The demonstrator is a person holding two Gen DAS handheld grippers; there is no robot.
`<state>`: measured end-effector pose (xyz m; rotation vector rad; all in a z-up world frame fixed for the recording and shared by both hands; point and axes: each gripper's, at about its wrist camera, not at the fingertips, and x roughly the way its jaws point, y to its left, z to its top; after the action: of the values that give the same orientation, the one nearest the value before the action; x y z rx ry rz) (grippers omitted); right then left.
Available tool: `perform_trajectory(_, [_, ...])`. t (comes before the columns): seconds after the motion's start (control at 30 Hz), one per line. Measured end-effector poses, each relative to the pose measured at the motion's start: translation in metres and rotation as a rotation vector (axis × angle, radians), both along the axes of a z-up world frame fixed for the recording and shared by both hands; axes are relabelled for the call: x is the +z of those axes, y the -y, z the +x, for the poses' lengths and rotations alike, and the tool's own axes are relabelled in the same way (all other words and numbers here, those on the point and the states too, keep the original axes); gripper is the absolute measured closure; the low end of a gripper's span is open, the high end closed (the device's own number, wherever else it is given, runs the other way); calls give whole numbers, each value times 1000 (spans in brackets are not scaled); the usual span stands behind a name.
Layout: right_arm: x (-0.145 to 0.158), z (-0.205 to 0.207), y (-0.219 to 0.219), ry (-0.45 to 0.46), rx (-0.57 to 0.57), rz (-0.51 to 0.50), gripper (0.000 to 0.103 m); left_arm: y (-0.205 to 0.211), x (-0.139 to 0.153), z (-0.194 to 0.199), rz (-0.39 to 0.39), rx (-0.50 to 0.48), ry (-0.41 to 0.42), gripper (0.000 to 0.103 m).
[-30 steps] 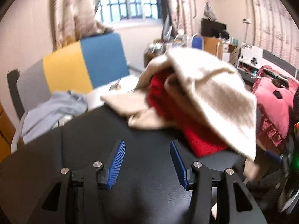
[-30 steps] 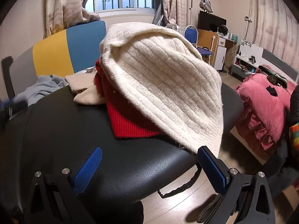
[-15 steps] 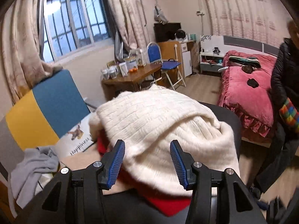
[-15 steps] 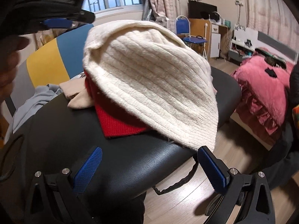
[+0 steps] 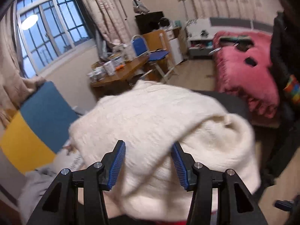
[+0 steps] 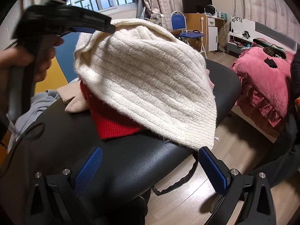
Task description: Fold clothes
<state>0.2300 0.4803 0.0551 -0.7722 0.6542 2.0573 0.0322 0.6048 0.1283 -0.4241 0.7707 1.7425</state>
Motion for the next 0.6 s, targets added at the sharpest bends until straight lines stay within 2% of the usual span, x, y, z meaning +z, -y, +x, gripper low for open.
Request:
perform_trajectory(0.1, [-1, 0, 0, 0, 0, 4, 0, 2, 1, -7, 9, 16, 33, 53])
perform_trajectory(0.17, [-2, 0, 1, 4, 0, 7, 0, 4, 1, -12, 15, 27, 54, 76])
perform_trajectory(0.2, [-3, 0, 1, 6, 2, 10, 0, 4, 1, -14, 18, 33, 65, 92])
perform_trajectory(0.37, [-5, -4, 4, 27, 20, 27, 0, 8, 2, -26, 33, 60, 119, 94])
perform_trajectory(0.47, [-5, -6, 5, 33, 28, 24, 0, 11, 3, -32, 41, 73, 143, 91])
perform_trajectory(0.5, [-5, -7, 5, 30, 30, 23, 0, 14, 2, -29, 41, 68, 126, 88])
perform_trajectory(0.6, [-3, -8, 7, 27, 35, 30, 0, 22, 1, -22, 41, 54, 75, 90])
